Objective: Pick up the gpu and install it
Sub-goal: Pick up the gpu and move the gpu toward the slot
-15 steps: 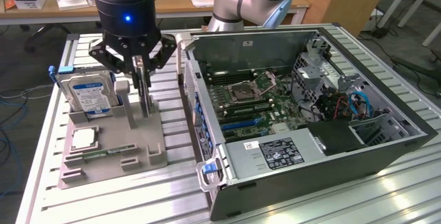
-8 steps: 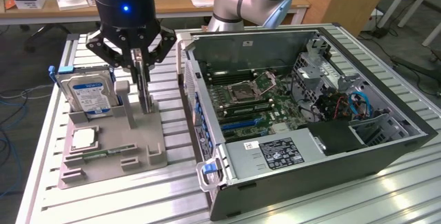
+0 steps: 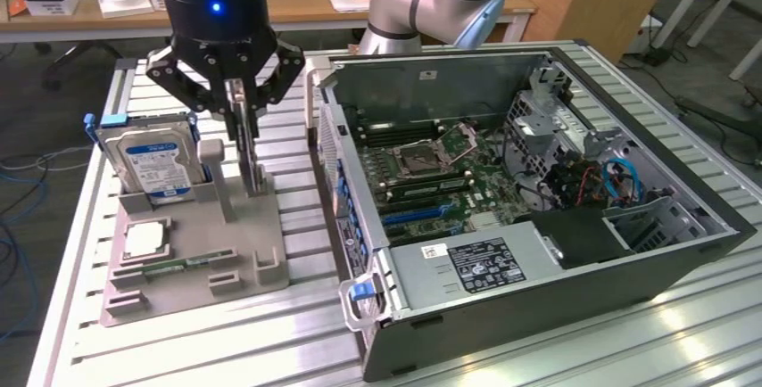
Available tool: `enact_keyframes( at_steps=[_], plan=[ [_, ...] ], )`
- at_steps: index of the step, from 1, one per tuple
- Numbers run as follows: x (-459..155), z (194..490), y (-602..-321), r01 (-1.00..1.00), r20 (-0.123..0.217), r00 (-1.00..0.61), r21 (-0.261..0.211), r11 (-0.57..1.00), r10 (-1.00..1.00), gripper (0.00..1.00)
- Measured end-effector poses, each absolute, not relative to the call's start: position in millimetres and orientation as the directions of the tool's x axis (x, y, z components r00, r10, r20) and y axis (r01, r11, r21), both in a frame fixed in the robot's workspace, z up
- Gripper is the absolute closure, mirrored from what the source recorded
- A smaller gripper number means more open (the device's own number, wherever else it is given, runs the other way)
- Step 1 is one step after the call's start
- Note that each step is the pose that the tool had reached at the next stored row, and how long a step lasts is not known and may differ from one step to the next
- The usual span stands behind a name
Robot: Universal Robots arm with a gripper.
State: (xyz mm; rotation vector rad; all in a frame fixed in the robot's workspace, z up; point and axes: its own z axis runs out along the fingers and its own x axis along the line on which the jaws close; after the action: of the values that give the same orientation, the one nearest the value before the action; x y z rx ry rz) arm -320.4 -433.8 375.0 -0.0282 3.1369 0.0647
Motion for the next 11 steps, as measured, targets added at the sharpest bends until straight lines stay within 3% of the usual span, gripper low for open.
enact_keyframes(
  at_steps=[11],
  plan=[
    [-320.4,382.0,-433.7,-0.018,-0.004,-1.000,0.041,0.999,-0.018,0.74]
  ],
)
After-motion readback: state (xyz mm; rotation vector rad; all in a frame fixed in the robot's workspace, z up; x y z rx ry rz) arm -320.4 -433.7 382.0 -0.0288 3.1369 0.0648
